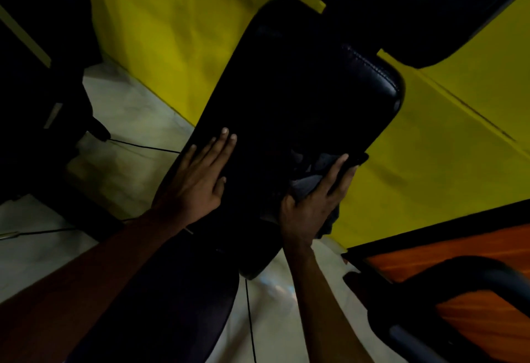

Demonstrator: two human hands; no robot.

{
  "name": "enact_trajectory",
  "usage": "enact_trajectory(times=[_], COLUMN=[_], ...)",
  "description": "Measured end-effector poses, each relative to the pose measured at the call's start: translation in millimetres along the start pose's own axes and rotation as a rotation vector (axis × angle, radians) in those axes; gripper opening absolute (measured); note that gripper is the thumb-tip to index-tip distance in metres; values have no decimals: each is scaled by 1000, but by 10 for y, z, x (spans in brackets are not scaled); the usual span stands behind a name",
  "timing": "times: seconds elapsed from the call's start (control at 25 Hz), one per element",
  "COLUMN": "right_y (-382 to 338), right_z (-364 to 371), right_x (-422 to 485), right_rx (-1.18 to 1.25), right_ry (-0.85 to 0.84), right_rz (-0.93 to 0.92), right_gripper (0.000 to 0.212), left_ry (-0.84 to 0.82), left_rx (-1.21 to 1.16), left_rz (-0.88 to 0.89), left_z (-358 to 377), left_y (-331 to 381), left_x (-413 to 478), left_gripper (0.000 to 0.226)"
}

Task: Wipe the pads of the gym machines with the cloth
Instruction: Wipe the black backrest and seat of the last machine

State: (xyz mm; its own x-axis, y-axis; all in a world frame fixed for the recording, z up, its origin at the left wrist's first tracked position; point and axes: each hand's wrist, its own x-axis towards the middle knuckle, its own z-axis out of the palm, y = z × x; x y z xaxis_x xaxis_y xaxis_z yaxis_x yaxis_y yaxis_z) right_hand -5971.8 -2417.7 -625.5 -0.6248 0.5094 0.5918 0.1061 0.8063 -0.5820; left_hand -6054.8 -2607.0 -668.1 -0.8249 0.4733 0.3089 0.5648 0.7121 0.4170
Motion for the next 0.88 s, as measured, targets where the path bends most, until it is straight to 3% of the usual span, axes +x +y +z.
enact_trajectory(times=[0.12,0.2,0.32,0.44,0.88], right_y=[16,-31,-27,112,505], right_z=[-75,-69,0,83,253], right_x=[-42,61,172,-53,-1002], right_rx=[238,381,377,336,341], right_ry=[12,138,250,201,-24], right_rz=[95,136,137,97,336], right_gripper=[91,74,67,71,76], left_ry=[-66,-78,-87,-114,-265], left_rx=[26,39,59,55,70], left_rz=[-25,-38,-29,-44,-62], left_z=[113,120,171,295,549], left_y=[134,137,172,209,104], left_x=[-50,-37,-66,-159,-568], left_gripper=[93,96,94,97,106])
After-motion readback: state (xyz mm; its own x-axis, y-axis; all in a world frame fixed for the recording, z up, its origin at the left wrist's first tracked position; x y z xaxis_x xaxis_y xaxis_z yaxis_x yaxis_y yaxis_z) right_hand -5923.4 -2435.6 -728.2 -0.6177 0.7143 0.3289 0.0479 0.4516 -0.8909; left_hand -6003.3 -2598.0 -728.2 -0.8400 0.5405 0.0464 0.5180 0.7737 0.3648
